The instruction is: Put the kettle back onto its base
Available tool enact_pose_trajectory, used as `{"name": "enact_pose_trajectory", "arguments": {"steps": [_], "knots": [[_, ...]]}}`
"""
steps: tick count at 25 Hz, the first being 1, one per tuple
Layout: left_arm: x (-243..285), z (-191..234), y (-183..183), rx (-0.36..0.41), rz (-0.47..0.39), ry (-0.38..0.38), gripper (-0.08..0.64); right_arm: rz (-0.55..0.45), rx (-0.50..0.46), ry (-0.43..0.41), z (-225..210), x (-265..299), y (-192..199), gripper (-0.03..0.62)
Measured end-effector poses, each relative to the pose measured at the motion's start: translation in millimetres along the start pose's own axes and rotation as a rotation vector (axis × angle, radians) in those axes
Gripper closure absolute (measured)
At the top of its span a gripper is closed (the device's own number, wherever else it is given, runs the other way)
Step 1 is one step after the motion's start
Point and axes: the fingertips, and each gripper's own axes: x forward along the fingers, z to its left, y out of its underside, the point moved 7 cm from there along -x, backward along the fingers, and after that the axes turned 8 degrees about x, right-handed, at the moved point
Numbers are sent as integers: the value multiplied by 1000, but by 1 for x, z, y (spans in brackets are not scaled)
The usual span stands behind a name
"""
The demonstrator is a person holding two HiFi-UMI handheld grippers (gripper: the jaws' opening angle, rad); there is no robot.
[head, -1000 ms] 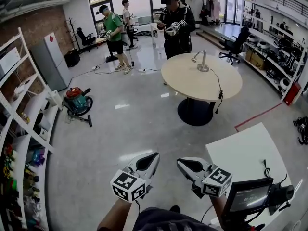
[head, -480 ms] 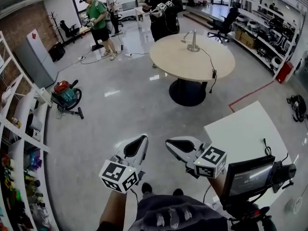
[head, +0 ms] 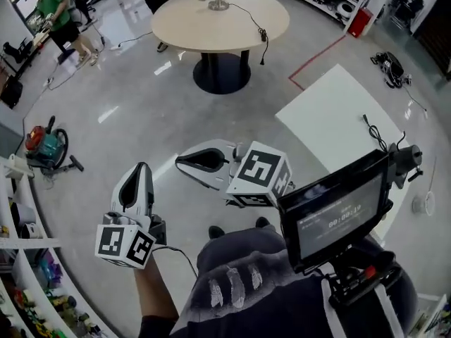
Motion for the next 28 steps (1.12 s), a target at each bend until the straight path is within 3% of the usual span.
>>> {"name": "enact_pose_trajectory", "arguments": {"steps": [5, 12, 28], "knots": [[-1, 28, 5, -15, -1, 49, 574, 4, 26, 82, 8, 23, -8, 591], [-5, 44, 21, -33, 19, 93, 574, -21, 44, 131, 14, 40, 0, 591], [60, 42, 19, -15, 24, 103, 574, -34, 43, 107, -54, 26, -7, 591]]}}
